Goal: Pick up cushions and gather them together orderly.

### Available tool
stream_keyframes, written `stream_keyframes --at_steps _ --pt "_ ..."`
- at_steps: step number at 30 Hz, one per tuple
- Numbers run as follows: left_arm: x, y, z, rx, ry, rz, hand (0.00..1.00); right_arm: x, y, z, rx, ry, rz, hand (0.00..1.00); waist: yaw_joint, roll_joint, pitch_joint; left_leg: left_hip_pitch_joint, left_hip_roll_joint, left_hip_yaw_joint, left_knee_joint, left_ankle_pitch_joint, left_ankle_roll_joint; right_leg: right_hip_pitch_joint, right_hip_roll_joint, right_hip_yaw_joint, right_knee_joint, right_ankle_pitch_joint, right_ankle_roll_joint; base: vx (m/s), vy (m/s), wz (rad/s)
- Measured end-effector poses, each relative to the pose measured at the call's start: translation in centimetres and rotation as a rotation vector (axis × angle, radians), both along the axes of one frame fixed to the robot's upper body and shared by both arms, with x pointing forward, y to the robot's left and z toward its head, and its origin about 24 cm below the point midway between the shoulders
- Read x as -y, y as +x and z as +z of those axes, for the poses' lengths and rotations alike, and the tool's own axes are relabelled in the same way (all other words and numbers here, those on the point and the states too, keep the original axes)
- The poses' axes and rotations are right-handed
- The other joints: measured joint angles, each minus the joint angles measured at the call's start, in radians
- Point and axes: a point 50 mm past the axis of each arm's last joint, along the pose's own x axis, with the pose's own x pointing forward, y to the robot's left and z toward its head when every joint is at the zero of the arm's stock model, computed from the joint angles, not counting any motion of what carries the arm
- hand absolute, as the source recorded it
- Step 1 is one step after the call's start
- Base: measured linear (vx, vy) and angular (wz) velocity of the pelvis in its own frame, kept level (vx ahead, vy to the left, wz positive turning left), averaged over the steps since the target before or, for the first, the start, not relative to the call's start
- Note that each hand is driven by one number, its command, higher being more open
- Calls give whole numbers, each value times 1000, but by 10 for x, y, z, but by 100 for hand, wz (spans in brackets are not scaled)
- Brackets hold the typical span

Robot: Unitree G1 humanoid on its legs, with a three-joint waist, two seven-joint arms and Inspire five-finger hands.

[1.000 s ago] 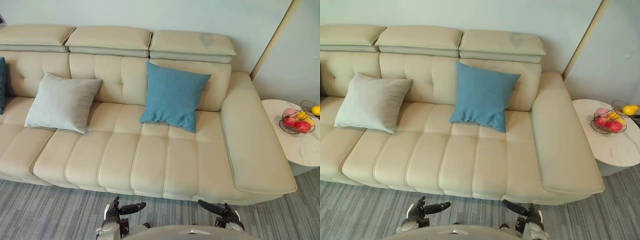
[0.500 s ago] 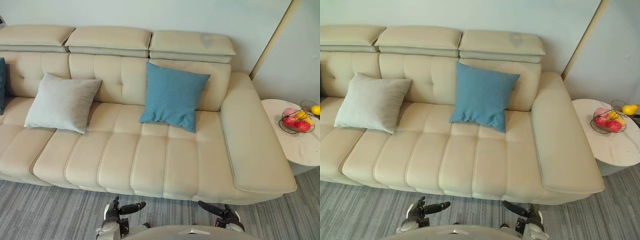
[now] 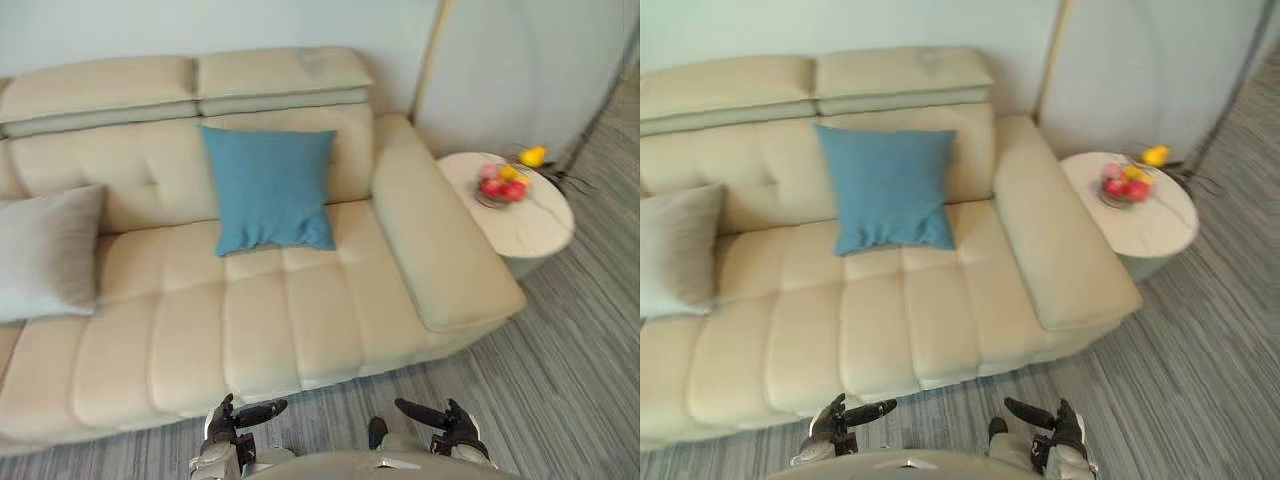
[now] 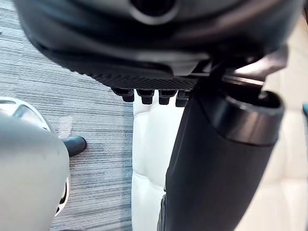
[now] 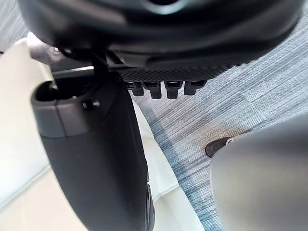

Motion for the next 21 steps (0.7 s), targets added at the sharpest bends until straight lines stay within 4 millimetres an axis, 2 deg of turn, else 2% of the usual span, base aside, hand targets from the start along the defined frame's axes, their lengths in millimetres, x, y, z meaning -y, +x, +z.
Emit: stream_keyframes --at_steps 1,2,4,5,6,7,8,10,11,13,14,15,16,17,18,19,21 --pt "0 0 0 0 -1 -2 100 1 2 1 3 -5 5 100 -4 4 3 3 17 48 2 -2 -3 -18 -31 -130 32 -17 -25 38 -31 -181" --pt "-2 0 0 -4 10 -15 100 -1 4 1 9 -2 8 100 -7 -2 7 17 38 119 12 3 -12 -33 -97 -360 73 -33 -52 100 -59 -156" --pt "-3 0 0 -9 15 -28 100 0 4 1 6 -5 11 100 -13 -8 8 33 52 167 21 5 -16 -26 -149 -527 108 -28 -66 148 -105 -134" --pt "-2 2 1 -8 18 -47 100 2 6 1 5 -14 19 100 -15 -5 9 46 68 195 33 6 -17 -31 -163 -641 144 -23 -72 214 -190 -138" --pt "-1 5 1 -7 13 -55 100 6 11 3 10 -28 32 100 -21 2 14 56 80 205 36 11 -24 -35 -157 -720 160 -41 -102 221 -213 -123" --pt "3 9 1 -3 5 -63 100 10 14 4 14 -40 33 100 -26 13 20 60 83 206 32 17 -31 -34 -151 -725 163 -50 -111 176 -205 -77" --pt "16 18 1 17 -19 -100 100 19 17 6 17 -70 40 100 -39 44 32 76 89 205 18 30 -34 -34 -126 -698 160 -58 -114 111 -134 -48" --pt "28 27 3 37 -40 -142 100 29 17 7 0 -101 49 100 -43 60 35 96 91 205 15 57 -48 -33 -109 -668 158 -70 -115 125 -139 -59" --pt "32 30 4 47 -48 -164 100 32 15 7 -11 -109 52 100 -47 60 35 114 97 207 28 83 -63 -29 -91 -641 153 -79 -118 162 -226 -82" --pt "29 31 4 48 -35 -172 100 28 14 5 -18 -100 62 100 -51 45 37 105 138 192 133 82 -68 -25 -68 -596 131 -85 -119 102 -177 -71" --pt "25 28 4 39 -24 -174 100 24 14 5 -18 -90 68 100 -48 29 42 75 172 137 246 52 -56 -18 -53 -558 103 -83 -122 39 -119 -85" --pt "26 24 2 31 -30 -173 100 24 16 5 -23 -98 88 100 -42 30 45 22 163 -30 320 -60 -49 -10 -23 -510 69 -79 -129 31 -110 -92" --pt "25 25 3 30 -25 -176 100 24 16 4 -27 -100 95 100 -39 33 46 1 152 -93 336 -92 -53 -7 -11 -489 58 -76 -130 2 -5 -138" --pt "21 24 3 28 -12 -173 100 24 17 4 -39 -104 108 100 -28 37 51 -50 103 -259 360 -162 -52 12 27 -414 36 -68 -136 0 71 -98" --pt "20 24 3 28 -11 -173 100 24 16 4 -41 -104 110 100 -26 37 51 -53 98 -273 360 -166 -51 15 31 -405 35 -68 -136 13 85 -132" --pt "16 22 3 24 -2 -170 100 23 15 3 -47 -106 121 100 -17 36 54 -86 65 -337 363 -188 -42 34 47 -349 27 -68 -137 9 97 -109" --pt "11 18 3 28 1 -137 100 25 15 3 -52 -120 132 100 -3 27 59 -182 -7 -478 324 -194 -25 40 60 -233 26 -68 -137 -5 95 -165"
